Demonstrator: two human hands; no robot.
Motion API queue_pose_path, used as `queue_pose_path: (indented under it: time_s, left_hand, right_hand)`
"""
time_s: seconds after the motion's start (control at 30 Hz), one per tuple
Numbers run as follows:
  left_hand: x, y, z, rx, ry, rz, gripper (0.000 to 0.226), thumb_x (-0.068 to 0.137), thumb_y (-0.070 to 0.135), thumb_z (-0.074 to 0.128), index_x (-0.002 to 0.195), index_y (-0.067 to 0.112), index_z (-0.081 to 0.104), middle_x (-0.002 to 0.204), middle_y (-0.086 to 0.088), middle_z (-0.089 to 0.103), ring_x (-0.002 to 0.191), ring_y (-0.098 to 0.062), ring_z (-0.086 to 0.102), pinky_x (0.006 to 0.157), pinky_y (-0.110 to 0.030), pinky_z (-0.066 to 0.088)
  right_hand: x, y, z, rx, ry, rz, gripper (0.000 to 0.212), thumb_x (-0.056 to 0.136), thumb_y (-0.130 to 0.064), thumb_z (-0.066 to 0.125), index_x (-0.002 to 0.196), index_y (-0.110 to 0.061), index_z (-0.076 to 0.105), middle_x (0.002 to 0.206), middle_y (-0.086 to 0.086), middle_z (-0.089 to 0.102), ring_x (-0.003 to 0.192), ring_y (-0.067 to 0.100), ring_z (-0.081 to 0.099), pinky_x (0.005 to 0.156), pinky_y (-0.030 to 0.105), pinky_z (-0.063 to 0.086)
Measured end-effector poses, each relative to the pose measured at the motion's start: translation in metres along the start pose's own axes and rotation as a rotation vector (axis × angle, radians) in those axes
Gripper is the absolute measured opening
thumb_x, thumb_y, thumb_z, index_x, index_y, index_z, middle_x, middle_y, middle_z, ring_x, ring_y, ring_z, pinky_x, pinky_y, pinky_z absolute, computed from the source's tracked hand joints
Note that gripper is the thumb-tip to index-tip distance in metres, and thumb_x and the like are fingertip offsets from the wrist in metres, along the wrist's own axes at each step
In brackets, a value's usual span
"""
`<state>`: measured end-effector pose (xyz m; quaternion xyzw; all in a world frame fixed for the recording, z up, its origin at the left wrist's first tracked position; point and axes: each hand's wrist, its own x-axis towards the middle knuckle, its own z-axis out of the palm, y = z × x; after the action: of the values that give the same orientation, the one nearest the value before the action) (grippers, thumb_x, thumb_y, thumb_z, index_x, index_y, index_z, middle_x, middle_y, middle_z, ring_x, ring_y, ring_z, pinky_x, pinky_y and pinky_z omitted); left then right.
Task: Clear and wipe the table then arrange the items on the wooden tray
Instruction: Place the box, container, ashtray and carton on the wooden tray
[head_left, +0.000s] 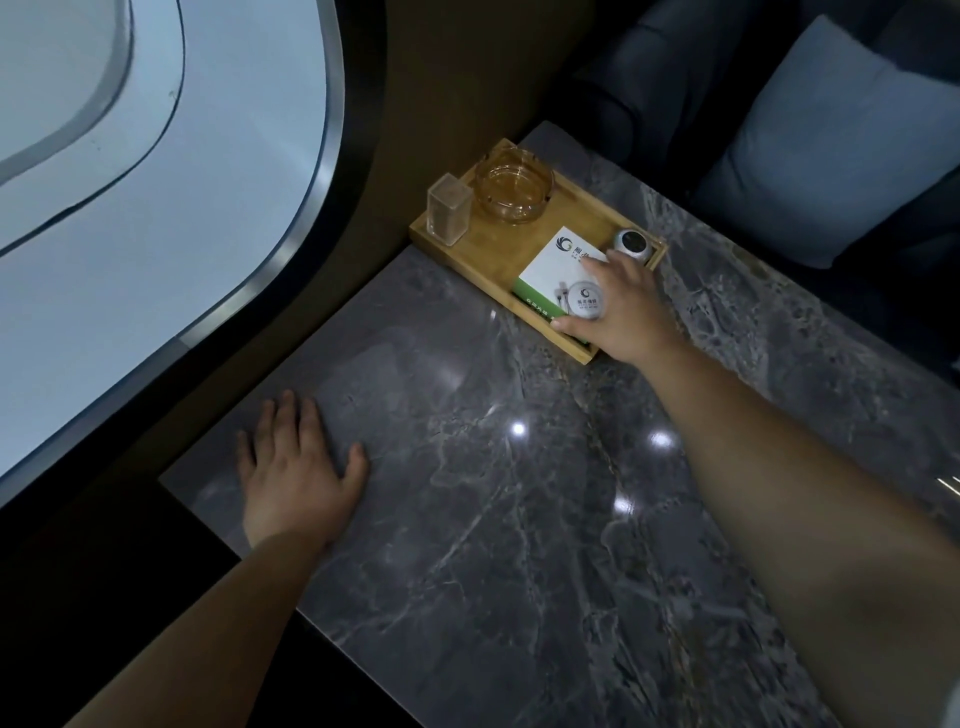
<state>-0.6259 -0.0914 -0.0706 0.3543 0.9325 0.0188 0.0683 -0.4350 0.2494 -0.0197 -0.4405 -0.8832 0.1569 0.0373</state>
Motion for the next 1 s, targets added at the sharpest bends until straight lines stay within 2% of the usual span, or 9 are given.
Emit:
queue_pose_path:
  time_s: [0.5, 0.83, 0.93, 1.0]
  left_hand:
    - [0.000, 0.000, 0.001, -0.002, 0.000, 0.003, 0.080, 0.086, 0.061, 0.029, 0.146, 0.007, 0.032, 0.155, -0.015, 0.028, 0.145, -0.029, 0.015, 0.117, -0.050, 0.007]
    - [0.001, 0.000, 0.001, 0.000, -0.006, 0.003, 0.080, 0.087, 0.061, 0.028, 0.147, 0.009, 0.029, 0.156, -0.013, 0.025, 0.145, -0.028, 0.012, 0.118, -0.049, 0.006]
    - [0.000, 0.000, -0.001, -0.006, -0.001, 0.011, 0.079, 0.087, 0.061, 0.029, 0.147, 0.009, 0.029, 0.156, -0.013, 0.025, 0.145, -0.028, 0.012, 0.118, -0.049, 0.006]
    - [0.000, 0.000, 0.000, -0.013, -0.004, 0.013, 0.079, 0.087, 0.061, 0.028, 0.147, 0.009, 0.028, 0.156, -0.013, 0.025, 0.145, -0.028, 0.012, 0.118, -0.049, 0.006]
  right_hand:
    - [0.000, 0.000, -0.008, -0.118, -0.068, -0.005, 0.095, 0.068, -0.068, 0.065, 0.145, -0.027, 0.027, 0.152, 0.009, 0.022, 0.138, 0.034, 0.019, 0.109, 0.048, 0.027]
    - [-0.004, 0.003, -0.008, -0.147, -0.053, -0.033, 0.102, 0.065, -0.078, 0.055, 0.145, -0.025, 0.023, 0.155, 0.013, 0.021, 0.141, 0.034, 0.018, 0.112, 0.053, 0.024]
    - [-0.014, 0.003, -0.010, -0.128, -0.016, -0.055, 0.094, 0.072, -0.073, 0.055, 0.146, -0.023, 0.025, 0.155, 0.014, 0.020, 0.142, 0.034, 0.016, 0.113, 0.054, 0.021]
    - [-0.025, 0.005, -0.014, -0.123, 0.028, -0.063, 0.087, 0.076, -0.072, 0.048, 0.144, -0.019, 0.030, 0.154, 0.014, 0.024, 0.142, 0.034, 0.018, 0.112, 0.054, 0.023]
